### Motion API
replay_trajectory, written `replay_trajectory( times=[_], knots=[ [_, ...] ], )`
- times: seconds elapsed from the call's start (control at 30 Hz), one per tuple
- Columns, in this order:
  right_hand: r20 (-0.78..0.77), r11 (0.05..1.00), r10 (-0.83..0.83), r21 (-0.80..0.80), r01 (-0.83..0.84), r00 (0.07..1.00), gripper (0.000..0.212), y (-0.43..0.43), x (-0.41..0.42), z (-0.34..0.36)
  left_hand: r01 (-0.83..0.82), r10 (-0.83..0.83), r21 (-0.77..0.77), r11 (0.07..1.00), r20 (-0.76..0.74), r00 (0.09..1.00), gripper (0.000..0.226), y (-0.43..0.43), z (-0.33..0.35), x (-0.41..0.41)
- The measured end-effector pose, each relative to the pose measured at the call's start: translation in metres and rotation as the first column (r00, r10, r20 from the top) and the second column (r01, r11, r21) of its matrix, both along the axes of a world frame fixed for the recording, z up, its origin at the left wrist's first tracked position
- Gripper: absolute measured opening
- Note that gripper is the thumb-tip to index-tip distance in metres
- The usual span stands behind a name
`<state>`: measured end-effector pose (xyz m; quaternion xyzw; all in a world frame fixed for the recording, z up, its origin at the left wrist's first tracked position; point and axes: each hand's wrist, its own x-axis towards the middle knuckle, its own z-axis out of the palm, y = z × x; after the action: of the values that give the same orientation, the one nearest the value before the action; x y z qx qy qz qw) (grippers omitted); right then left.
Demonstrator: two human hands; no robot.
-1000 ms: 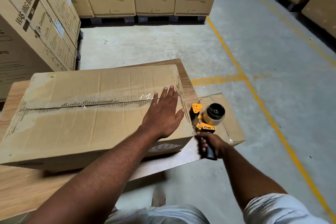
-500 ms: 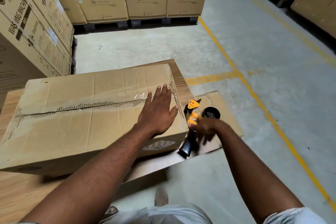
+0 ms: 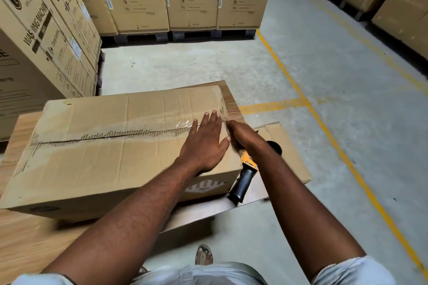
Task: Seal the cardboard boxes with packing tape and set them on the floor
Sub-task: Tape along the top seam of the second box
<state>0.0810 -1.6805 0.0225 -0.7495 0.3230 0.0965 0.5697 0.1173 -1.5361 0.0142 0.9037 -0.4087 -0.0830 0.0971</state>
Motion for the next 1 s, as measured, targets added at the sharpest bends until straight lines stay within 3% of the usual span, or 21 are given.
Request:
replay_trajectory(
  times=[0.03,0.07,0.1,0.17,0.23,0.37,0.5,0.57,0.73,0.8,0.9,1.0],
  knots=[
    [0.039,0.982,-0.041,-0.185,0.047,0.998,0.034,0.002,0.006,0.011,0.003,-0.003,-0.003,1.0,-0.001,1.0,0.071,0.0,0.0,0.001],
    [0.123,0.949,-0.081,-0.294,0.114,0.989,0.036,0.005,0.011,0.018,0.008,-0.008,-0.007,1.0,-0.002,1.0,0.07,0.0,0.0,0.002],
    [0.225,0.937,-0.076,-0.317,0.147,0.971,0.043,0.015,0.012,0.027,0.016,-0.015,-0.018,1.0,0.005,1.0,0.071,0.0,-0.001,0.002],
    [0.318,0.93,0.062,-0.363,0.061,0.946,0.048,0.037,0.01,0.03,0.056,-0.055,-0.023,0.998,0.041,0.998,0.074,0.003,-0.003,0.002],
    [0.219,0.837,0.264,-0.537,-0.11,0.939,0.058,0.051,0.006,0.011,0.091,-0.092,0.004,0.996,0.074,0.993,0.078,0.005,-0.005,0.003],
    [0.155,0.786,0.314,-0.596,-0.165,0.937,0.074,0.044,0.008,-0.002,0.129,-0.127,-0.069,0.989,0.022,0.992,0.068,0.015,0.001,0.011],
    [-0.063,0.547,0.377,-0.79,-0.277,0.924,0.08,0.054,0.007,-0.006,0.006,-0.007,-0.066,0.998,-0.016,1.0,0.07,0.077,0.0,0.034],
    [-0.124,0.485,0.347,-0.824,-0.292,0.929,0.081,0.058,0.008,-0.009,-0.101,0.101,-0.034,0.994,-0.008,0.995,0.073,0.127,-0.006,0.057],
    [-0.181,0.533,0.182,-0.808,-0.252,0.966,0.086,0.095,0.021,-0.004,-0.256,0.256,0.032,0.966,-0.003,0.967,0.074,0.205,-0.006,0.087],
    [-0.159,0.534,0.282,-0.794,-0.292,0.946,0.086,0.131,0.027,-0.001,-0.284,0.285,0.04,0.958,-0.007,0.959,0.073,0.195,-0.005,0.08],
    [-0.109,0.496,0.54,-0.76,-0.42,0.835,0.084,0.191,0.036,0.002,-0.235,0.235,0.051,0.971,0.001,0.972,0.067,0.184,-0.003,0.072],
    [-0.101,0.49,0.584,-0.748,-0.449,0.805,0.082,0.215,0.044,0.0,-0.134,0.135,0.028,0.991,-0.024,0.991,0.064,0.207,0.0,0.079]
  ],
)
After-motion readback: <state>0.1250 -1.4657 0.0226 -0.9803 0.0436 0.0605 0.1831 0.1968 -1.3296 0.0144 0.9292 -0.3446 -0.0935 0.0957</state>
